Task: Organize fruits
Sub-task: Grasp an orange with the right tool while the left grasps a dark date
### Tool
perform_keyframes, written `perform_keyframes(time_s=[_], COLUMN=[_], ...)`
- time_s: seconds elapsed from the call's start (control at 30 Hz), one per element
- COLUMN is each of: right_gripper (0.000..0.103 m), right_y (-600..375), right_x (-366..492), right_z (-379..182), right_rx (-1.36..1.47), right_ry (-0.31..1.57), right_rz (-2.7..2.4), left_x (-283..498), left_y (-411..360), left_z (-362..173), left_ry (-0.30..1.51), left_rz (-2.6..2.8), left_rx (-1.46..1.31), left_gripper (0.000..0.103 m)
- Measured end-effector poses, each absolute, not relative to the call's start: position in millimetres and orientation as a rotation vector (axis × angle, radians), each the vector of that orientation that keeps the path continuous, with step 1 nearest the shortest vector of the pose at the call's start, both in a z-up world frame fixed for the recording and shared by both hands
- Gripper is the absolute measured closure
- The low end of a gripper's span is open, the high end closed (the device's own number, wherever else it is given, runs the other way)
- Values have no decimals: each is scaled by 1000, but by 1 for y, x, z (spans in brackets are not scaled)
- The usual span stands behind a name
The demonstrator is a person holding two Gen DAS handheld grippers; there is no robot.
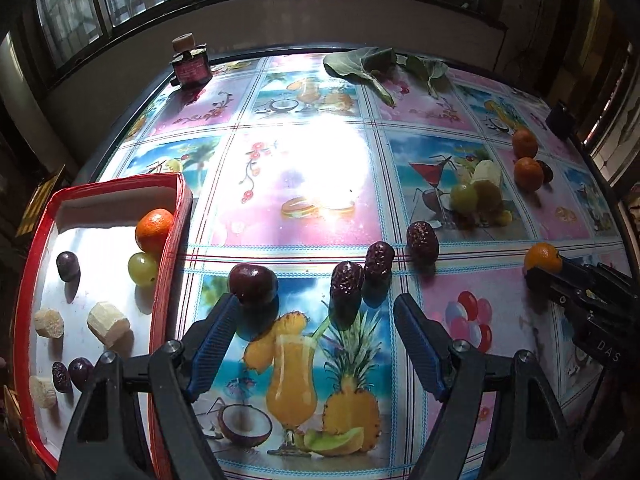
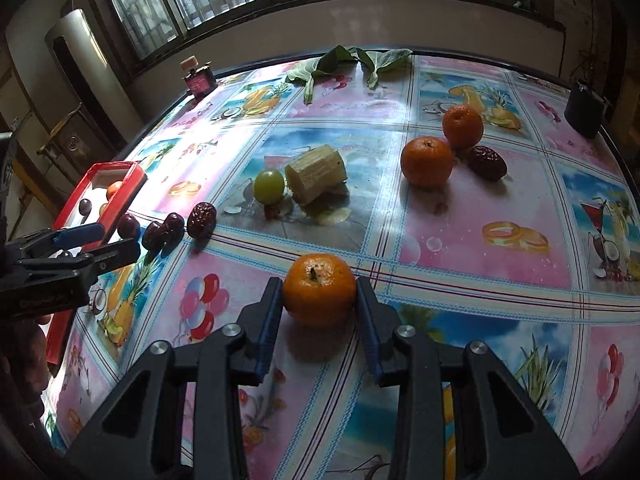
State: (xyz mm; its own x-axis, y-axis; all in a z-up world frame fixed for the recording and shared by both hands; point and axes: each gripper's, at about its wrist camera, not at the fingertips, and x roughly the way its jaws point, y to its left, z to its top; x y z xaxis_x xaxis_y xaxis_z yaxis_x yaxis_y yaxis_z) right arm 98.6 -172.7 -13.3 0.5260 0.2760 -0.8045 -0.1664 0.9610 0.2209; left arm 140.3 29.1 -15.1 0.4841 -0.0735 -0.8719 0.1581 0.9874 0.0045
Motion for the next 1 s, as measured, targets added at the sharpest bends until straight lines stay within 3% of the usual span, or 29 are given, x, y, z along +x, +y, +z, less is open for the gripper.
perform_keyframes(time_s=[0.4,0.5,0.57,0.6,0.7,0.83,1.0], right_gripper=[64,64,64,64,64,64,64], right_y=[-175,-174,-174,-174,-174,-175,-176], right_x=[99,99,99,99,99,99,99], right_z=[-14,-14,-14,-14,-14,-14,-15], right_rx=[151,148,146,146,155,163,164], right_ry=[972,971,972,973,976,975,976], right_rz=[267,260,257,255,253,255,257], left_x=[150,151,153,154,149,149,162], left_y=[7,8,10,8,3,6,13], left_z=[-20,-14,-12,-15,-26,-24,-24], left_ry=[1022,1002,1024,1045,1071,1050,1075], left_rz=[-264,-295,-341,-360,-384,-391,-393], left_rx=[377,394,371,378,462,451,349], left_gripper=[32,53,80,82,81,62,64])
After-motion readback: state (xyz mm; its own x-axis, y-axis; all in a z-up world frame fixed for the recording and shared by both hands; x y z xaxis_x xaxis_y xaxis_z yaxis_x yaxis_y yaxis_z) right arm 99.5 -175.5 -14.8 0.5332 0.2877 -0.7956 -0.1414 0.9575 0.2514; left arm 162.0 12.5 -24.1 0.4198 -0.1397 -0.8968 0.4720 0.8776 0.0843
